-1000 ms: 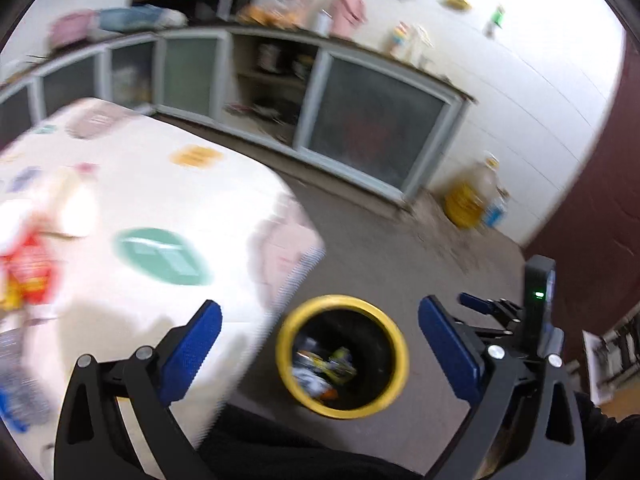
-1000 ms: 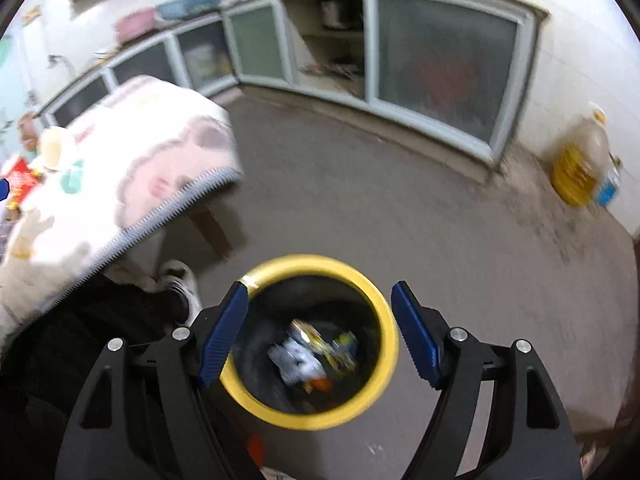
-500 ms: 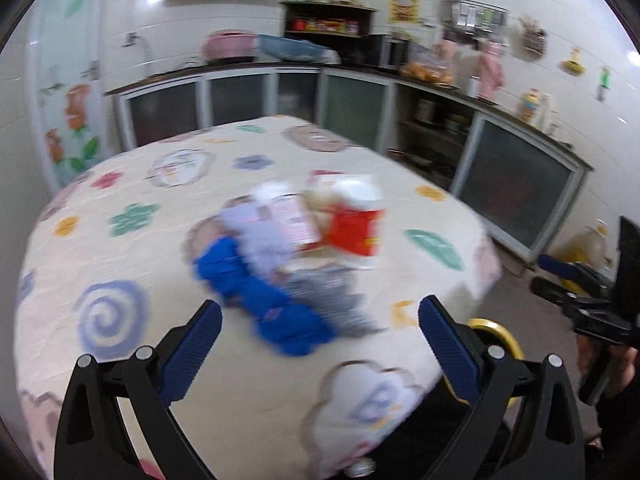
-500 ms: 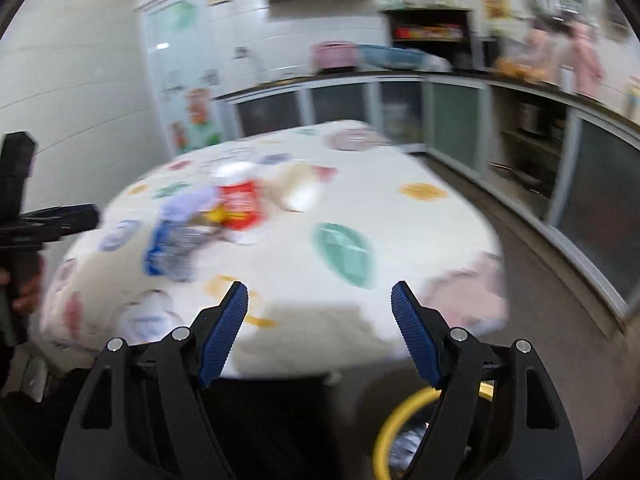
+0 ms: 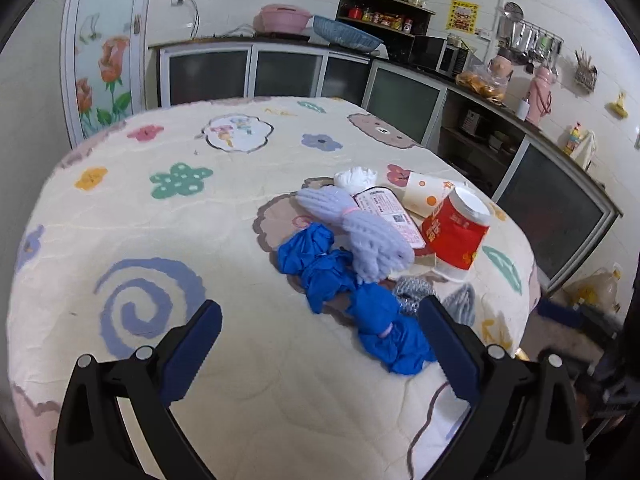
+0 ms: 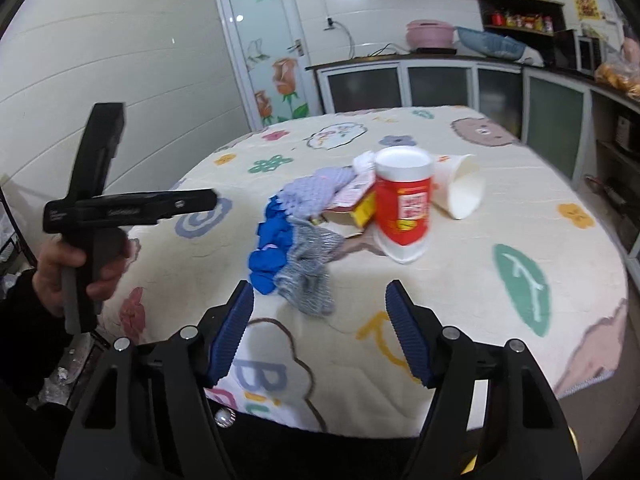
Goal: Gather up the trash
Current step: 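Move both open tools back over the table clutter, then grasp the grey mesh scrubber with the right tool while the left tool grasps the lilac sponge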
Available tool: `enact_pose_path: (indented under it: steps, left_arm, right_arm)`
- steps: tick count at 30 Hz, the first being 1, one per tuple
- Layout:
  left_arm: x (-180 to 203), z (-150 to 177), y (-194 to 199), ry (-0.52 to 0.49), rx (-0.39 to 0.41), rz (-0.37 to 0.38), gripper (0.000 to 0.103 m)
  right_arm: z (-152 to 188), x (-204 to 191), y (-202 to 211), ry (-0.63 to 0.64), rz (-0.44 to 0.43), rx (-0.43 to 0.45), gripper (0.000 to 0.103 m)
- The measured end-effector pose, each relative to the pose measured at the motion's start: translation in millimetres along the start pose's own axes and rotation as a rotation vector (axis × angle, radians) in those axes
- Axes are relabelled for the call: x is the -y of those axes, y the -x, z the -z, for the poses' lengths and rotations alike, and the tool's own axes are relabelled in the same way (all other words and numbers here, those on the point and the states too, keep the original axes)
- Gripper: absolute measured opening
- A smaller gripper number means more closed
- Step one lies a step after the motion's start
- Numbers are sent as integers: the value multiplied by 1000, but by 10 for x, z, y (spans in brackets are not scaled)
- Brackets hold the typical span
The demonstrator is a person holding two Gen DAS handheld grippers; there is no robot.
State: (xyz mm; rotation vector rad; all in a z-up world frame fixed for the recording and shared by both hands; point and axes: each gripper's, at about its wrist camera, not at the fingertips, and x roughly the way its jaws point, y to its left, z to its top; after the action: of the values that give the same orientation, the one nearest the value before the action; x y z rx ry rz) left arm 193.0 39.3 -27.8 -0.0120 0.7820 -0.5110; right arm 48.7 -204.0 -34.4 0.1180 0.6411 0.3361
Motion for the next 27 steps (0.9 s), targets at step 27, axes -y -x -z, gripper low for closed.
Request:
enact_pose_path:
  steps: [27]
  left_arm:
    - [425, -579, -967, -59, -133, 101, 78]
  right_arm:
    - [-127, 36, -744, -59, -96, -153, 45]
